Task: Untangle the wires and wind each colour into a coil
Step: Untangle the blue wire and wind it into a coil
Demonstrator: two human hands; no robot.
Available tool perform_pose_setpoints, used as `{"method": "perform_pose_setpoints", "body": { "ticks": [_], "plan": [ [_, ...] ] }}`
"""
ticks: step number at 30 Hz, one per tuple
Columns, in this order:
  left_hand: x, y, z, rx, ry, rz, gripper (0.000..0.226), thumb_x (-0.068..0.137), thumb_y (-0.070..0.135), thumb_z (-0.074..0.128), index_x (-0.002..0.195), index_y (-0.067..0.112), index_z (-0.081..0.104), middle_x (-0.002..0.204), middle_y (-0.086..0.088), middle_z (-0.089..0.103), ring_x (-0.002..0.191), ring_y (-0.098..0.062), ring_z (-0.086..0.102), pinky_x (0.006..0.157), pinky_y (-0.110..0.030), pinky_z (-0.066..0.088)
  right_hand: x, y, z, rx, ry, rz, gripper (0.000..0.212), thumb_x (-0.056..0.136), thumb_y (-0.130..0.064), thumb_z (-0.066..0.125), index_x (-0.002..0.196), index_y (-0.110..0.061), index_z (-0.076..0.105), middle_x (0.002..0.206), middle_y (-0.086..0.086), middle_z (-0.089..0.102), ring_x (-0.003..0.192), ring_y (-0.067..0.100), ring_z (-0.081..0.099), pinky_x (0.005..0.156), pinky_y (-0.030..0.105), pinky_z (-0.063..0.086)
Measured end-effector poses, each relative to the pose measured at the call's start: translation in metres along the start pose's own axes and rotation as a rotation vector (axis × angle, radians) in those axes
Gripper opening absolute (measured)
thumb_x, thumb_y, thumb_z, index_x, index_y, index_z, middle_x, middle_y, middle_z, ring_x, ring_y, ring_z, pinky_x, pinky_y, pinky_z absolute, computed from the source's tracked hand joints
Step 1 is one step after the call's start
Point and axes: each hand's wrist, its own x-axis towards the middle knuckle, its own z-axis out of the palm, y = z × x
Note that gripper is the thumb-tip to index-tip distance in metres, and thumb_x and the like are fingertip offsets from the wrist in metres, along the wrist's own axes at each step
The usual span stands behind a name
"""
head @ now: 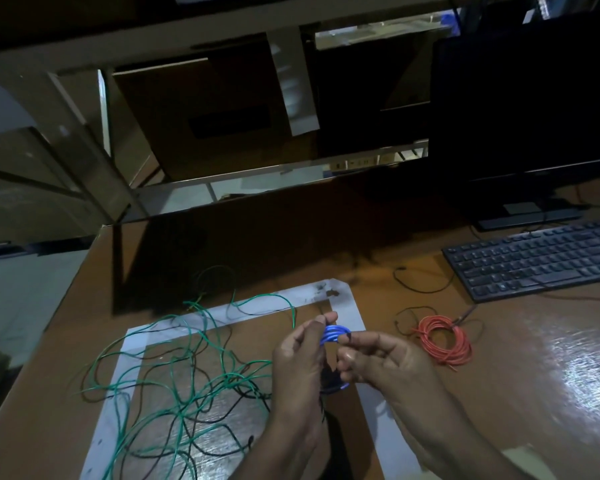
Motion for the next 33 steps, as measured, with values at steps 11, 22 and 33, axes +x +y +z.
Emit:
{"method": "perform_pose_setpoints", "body": {
  "ticks": [11, 22, 33],
  "plan": [
    [-0.010, -0.004, 0.003, -0.008, -0.055, 0.025, 0.021, 0.099, 0.027, 0.061, 0.098, 0.018, 0.080, 0.088, -0.012, 0.046, 0.064, -0.022, 0.036, 0.044, -0.018, 0.035, -0.005, -0.009, 0.003, -0.306, 0.175, -0.262, 0.018, 0.088, -0.011, 0.074, 0.094, -0.027, 0.080, 0.082, -0.001, 0.075, 0.068, 0.021, 0.072, 0.071, 0.032, 0.063],
    [-0.024, 0.003, 0.008, -0.086, -0.053, -0.005, 0.025, 0.097, 0.019, 0.059, 0.110, 0.004, 0.075, 0.053, 0.004, 0.046, 0.039, -0.001, 0.035, 0.037, -0.014, 0.031, -0.003, -0.011, -0.001, -0.104, 0.198, -0.226, 0.012, 0.082, -0.003, 0.075, 0.092, -0.010, 0.075, 0.078, 0.012, 0.076, 0.067, 0.024, 0.073, 0.067, 0.030, 0.060],
    [-0.030, 0.014, 0.014, -0.104, -0.076, -0.043, 0.028, 0.094, 0.023, 0.061, 0.109, 0.003, 0.075, 0.047, 0.007, 0.036, 0.039, -0.003, 0.029, 0.038, -0.015, 0.028, -0.011, -0.018, -0.003, -0.134, 0.197, -0.309, 0.009, 0.082, -0.005, 0.076, 0.088, -0.012, 0.077, 0.076, 0.011, 0.076, 0.068, 0.026, 0.073, 0.068, 0.033, 0.062]
  ]
}}
